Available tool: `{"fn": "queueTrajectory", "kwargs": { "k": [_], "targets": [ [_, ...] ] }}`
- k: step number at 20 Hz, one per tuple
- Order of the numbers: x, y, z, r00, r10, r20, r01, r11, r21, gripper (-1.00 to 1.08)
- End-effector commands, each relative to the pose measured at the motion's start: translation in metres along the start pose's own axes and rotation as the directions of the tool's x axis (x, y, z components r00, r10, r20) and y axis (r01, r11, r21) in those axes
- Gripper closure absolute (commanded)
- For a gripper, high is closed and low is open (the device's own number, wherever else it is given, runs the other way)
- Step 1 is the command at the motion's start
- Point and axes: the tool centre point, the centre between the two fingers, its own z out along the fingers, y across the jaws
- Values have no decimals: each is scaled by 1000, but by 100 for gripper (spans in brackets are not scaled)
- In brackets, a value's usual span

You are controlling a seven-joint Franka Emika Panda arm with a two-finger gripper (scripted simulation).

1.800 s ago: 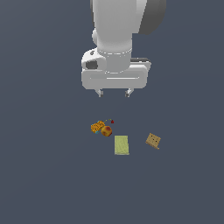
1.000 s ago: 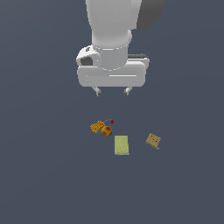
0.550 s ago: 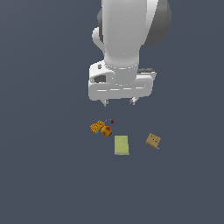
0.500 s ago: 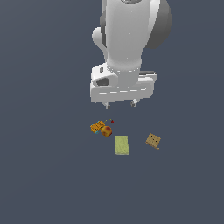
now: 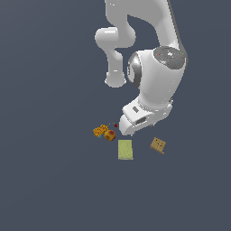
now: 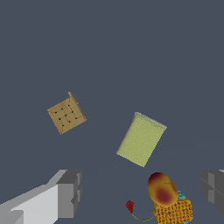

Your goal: Pick up a designated object from a clutter of objects.

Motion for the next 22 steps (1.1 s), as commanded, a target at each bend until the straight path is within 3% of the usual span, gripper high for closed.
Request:
{"fn": "queueTrajectory", "kwargs": {
  "k": [1, 12, 17, 22],
  "targets": [
    [13, -21, 27, 995, -102, 1, 102, 995, -2, -92],
    [42, -100, 117, 909, -417, -8, 417, 909, 13, -92],
    [45, -118, 136, 879, -476, -13, 476, 879, 19, -92],
    [45, -122, 139, 874, -486, -13, 486, 874, 21, -92]
  ]
}}
